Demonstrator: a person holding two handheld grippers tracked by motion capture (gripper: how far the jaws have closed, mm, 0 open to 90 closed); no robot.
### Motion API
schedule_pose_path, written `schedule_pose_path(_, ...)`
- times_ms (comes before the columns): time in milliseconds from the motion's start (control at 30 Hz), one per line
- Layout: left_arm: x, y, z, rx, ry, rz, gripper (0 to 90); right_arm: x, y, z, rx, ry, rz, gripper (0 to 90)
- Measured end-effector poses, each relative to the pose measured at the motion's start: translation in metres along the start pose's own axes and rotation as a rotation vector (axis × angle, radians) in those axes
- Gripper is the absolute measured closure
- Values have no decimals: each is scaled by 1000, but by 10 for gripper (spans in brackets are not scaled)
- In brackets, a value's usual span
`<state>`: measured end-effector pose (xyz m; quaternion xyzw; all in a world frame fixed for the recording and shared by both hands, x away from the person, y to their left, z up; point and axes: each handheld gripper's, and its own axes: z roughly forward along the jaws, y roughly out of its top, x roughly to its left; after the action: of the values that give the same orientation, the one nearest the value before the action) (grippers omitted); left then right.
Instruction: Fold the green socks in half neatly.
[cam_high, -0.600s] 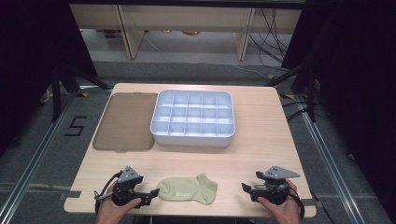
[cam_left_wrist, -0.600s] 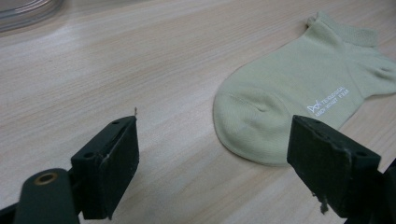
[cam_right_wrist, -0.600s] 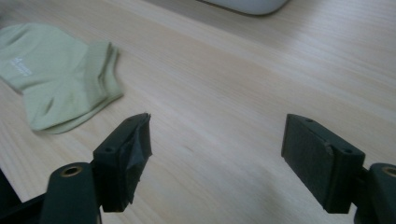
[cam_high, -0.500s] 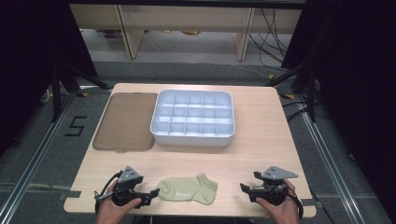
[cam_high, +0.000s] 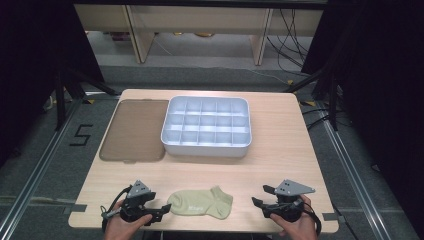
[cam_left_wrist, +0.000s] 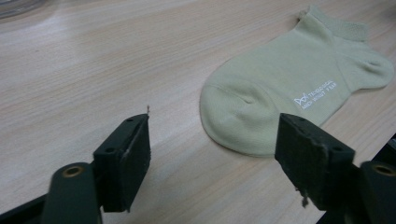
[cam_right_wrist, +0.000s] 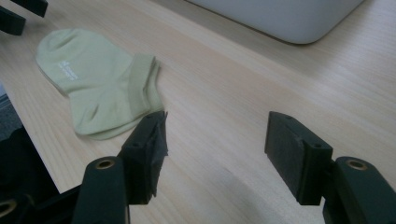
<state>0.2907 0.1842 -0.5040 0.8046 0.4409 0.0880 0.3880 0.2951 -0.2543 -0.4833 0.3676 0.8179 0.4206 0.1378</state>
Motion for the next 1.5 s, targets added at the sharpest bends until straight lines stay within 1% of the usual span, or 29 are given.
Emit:
schedule_pose_path(67, -1, 0, 1, -1, -6, 2, 316, 1, 0, 0, -7, 10, 3, 396)
schedule_pose_path(133, -2, 0, 1, 5, 6, 3, 347, 0, 0, 2, -18, 30, -11, 393)
schedule_pose_path(167, -2, 0, 4, -8, -9, 0, 366, 0, 0, 2, -6, 45, -10, 392)
schedule_pose_path(233, -4, 2, 6, -23, -9, -16, 406, 0, 0, 1, -13, 22, -8, 390)
schedule_pose_path(300, -7, 3, 8, -24, -22, 0, 431, 0, 0, 2, -14, 28, -9, 389)
schedule_pose_path(400, -11, 4, 11, -19, -14, 10, 461, 2, 1, 5, -29, 43, -2, 386)
schedule_pose_path(467, -12, 4, 13, -24, -9, 12, 470, 3, 2, 5, -17, 44, 0, 386)
schedule_pose_path(500, -13, 5, 15, -12, -3, 17, 482, 5, 2, 5, -19, 37, -17, 386)
schedule_pose_path(567, -11, 5, 16, 18, 7, 29, 489, 6, 2, 5, -14, 27, -14, 386)
schedule_pose_path(633, -11, 4, 19, 28, 8, 40, 519, 7, 2, 4, -20, 26, -15, 386)
schedule_pose_path(700, -12, 4, 21, 17, 11, 39, 553, 7, 1, 5, -21, 26, -8, 385)
schedule_pose_path(733, -12, 4, 21, 17, 11, 39, 580, 7, 1, 5, -21, 26, -8, 385)
schedule_pose_path(767, -13, 4, 21, 22, 13, 65, 619, 8, 1, 5, -3, 39, 15, 385)
schedule_pose_path(800, -14, 3, 22, 12, 15, 60, 647, 6, 2, 5, -5, 35, -6, 386)
schedule_pose_path(833, -14, 3, 22, 12, 15, 60, 683, 6, 2, 5, -5, 35, -6, 386)
schedule_pose_path(900, -15, 2, 23, 0, 6, 55, 752, 8, 3, 8, -17, 65, -28, 396)
schedule_pose_path(933, -14, 3, 21, 21, -10, 83, 799, 10, 3, 8, -17, 63, -30, 404)
schedule_pose_path(967, -16, 4, 22, 14, -8, 74, 827, 11, 5, 9, -23, 60, -53, 415)
schedule_pose_path(1000, -16, 4, 22, 14, -8, 74, 834, 11, 5, 9, -23, 60, -53, 415)
schedule_pose_path(1033, -18, 4, 22, 6, 2, 71, 836, 14, 7, 12, -33, 79, -48, 454)
schedule_pose_path(1067, -18, 4, 21, 22, 10, 101, 838, 16, 8, 13, -36, 92, -53, 469)
schedule_pose_path(1100, -20, 4, 22, 1, 9, 70, 839, 17, 10, 15, -34, 108, -66, 490)
schedule_pose_path(1133, -21, 4, 21, 4, -2, 77, 840, 21, 12, 18, -37, 140, -60, 528)
schedule_pose_path(1167, -21, 5, 19, -4, 3, 85, 842, 23, 14, 19, -45, 131, -90, 562)
schedule_pose_path(1267, -22, 6, 18, -2, 5, 73, 843, 28, 17, 21, -60, 134, -95, 608)
schedule_pose_path(1300, -23, 6, 16, -10, -9, 85, 843, 31, 21, 25, -59, 157, -103, 647)
schedule_pose_path(1367, -24, 8, 13, -2, -11, 110, 843, 35, 23, 30, -54, 184, -103, 682)
schedule_pose_path(1467, -24, 10, 11, -2, -13, 113, 843, 40, 25, 36, -32, 210, -119, 736)
schedule_pose_path(1500, -24, 10, 10, -3, -6, 108, 843, 40, 26, 38, -37, 216, -146, 751)
